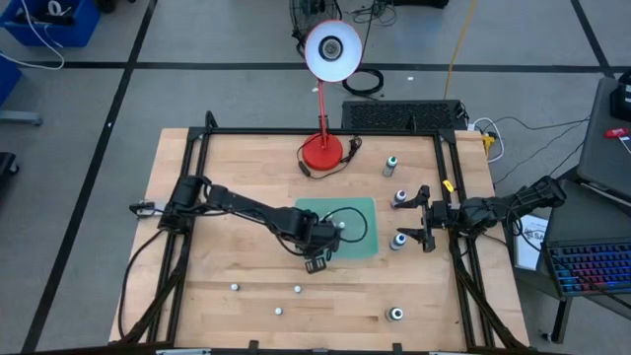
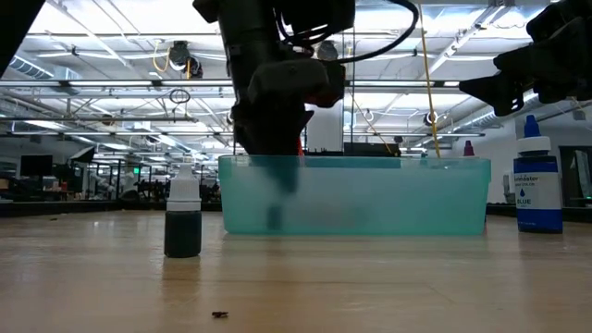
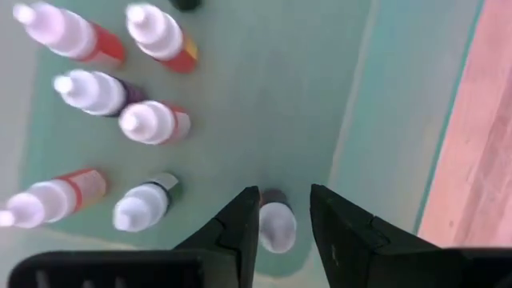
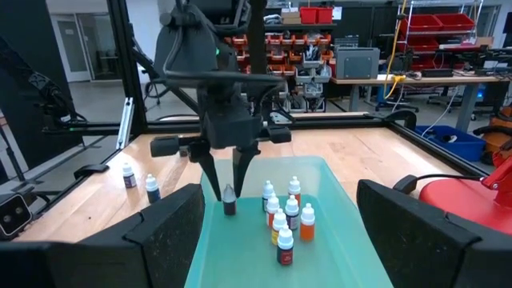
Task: Pick & Place food coloring
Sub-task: Put the small green food coloring bottle into the green bin
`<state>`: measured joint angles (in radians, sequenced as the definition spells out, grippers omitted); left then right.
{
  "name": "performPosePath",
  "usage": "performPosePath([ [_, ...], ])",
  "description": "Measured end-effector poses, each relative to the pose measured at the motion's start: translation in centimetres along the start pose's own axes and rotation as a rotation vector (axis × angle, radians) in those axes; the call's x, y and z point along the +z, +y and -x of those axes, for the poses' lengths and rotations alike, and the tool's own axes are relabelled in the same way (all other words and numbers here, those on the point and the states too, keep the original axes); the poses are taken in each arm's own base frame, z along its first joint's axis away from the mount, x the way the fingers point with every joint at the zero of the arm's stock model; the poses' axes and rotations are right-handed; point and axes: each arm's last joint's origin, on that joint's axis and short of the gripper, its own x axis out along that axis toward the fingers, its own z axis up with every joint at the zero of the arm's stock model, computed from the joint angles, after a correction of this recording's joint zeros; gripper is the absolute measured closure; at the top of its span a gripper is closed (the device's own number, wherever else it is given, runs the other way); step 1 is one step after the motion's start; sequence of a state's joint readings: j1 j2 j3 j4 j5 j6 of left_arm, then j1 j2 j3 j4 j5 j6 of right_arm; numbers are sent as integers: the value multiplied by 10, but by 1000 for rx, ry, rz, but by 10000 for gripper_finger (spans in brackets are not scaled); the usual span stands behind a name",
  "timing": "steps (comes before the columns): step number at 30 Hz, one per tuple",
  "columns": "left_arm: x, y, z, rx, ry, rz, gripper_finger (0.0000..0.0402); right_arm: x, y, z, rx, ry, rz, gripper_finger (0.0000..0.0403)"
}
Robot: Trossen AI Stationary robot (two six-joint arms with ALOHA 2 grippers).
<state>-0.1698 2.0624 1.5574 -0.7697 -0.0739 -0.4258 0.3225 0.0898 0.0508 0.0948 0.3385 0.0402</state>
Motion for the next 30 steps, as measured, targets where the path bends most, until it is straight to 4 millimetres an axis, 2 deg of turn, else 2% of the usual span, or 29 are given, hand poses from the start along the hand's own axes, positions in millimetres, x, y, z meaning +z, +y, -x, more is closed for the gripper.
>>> performPosePath([
  [7,15,-2,38,25,42,-8,283,0,0,0,0,0,0,89],
  [11,4,-20,71,36,98,-54,282,0,0,0,0,0,0,89],
  [16,-39,-56,110,78,63,-45,282,0,0,0,0,1,0,89],
  [18,-59,-68,124,82,10,4,282,0,0,0,0,0,0,90],
  [21,-96,-74,138,62,10,158,282,0,0,0,0,1,0,89],
  [26,-144,-72,137,1,119,410,282,0,0,0,0,1,0,89],
  [30,-168,-66,116,68,178,453,274,0,0,0,0,1,0,89],
])
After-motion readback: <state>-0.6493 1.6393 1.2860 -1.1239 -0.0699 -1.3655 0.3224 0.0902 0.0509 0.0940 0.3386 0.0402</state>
